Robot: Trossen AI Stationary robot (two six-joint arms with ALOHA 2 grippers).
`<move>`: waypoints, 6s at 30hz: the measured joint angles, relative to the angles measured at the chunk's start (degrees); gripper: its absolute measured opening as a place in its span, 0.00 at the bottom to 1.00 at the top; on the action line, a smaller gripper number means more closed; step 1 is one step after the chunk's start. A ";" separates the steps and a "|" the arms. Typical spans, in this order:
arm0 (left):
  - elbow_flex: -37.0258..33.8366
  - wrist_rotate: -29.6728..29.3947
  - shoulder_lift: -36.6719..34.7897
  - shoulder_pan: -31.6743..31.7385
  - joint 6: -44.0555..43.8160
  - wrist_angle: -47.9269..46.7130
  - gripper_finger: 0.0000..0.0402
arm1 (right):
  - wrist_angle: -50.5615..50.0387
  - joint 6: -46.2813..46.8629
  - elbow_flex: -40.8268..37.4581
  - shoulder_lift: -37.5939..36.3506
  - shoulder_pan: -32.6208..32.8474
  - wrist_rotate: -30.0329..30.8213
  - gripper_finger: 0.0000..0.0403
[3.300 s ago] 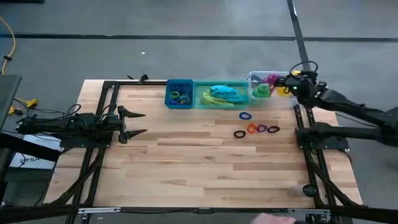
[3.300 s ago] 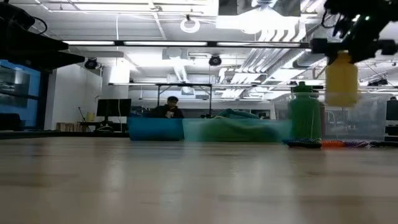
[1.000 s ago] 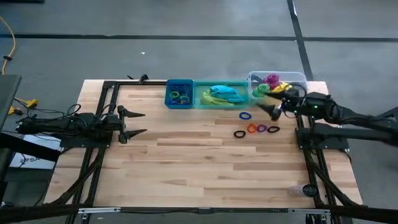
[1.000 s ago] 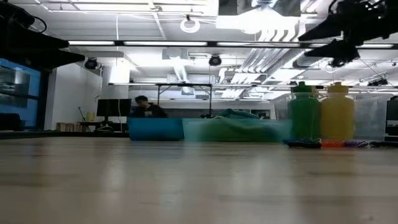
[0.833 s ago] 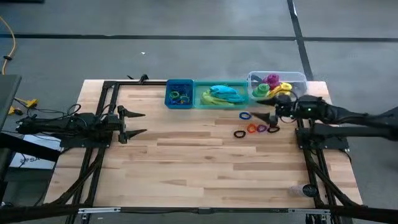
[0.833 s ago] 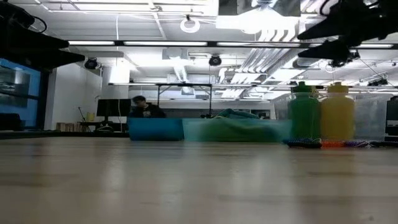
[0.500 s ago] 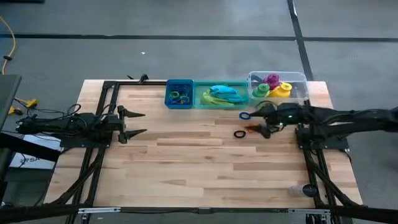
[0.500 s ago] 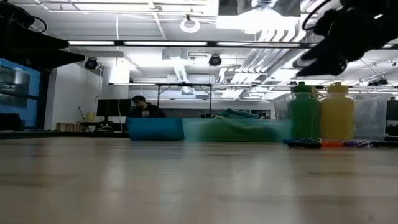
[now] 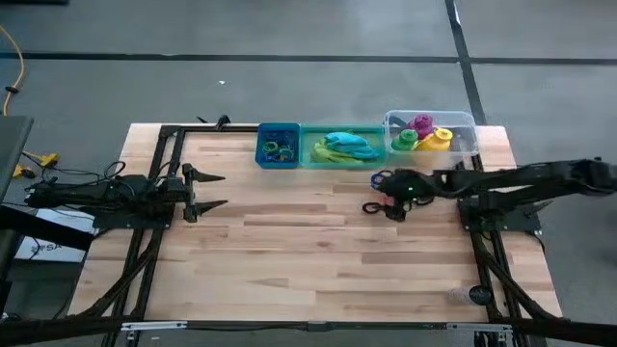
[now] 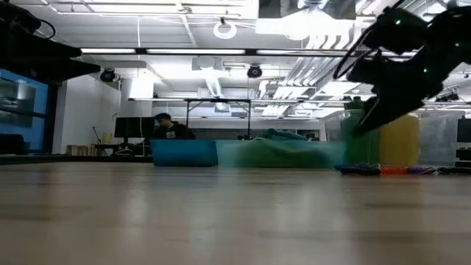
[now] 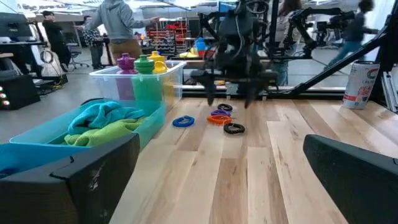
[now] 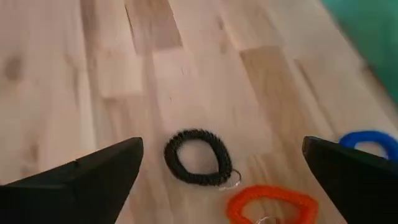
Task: Pick & Place Sports Items
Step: Put the left black spring keychain into the blue bin, then put the red spring keychain into the blue bin
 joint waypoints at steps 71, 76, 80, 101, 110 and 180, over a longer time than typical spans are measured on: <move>0.00 0.00 0.01 -0.01 0.00 -0.01 0.92 | 31.64 6.37 24.63 11.03 -9.34 2.40 0.03; 0.00 0.00 0.02 -0.01 0.00 -0.02 0.92 | 22.76 5.92 37.15 19.74 -12.18 2.36 0.03; 0.00 0.00 0.01 -0.01 0.00 -0.01 0.92 | 18.76 3.69 45.59 26.82 -13.60 2.24 0.03; 0.00 0.00 0.02 -0.01 0.00 -0.01 0.92 | 18.43 6.48 60.33 51.15 -16.39 1.01 0.03; 0.00 0.00 0.02 -0.02 0.00 0.00 0.92 | 17.82 6.61 60.33 52.18 -16.02 0.87 0.11; 0.00 0.00 0.00 -0.02 0.00 0.00 0.92 | -28.33 21.27 26.15 -3.08 -2.31 4.38 0.60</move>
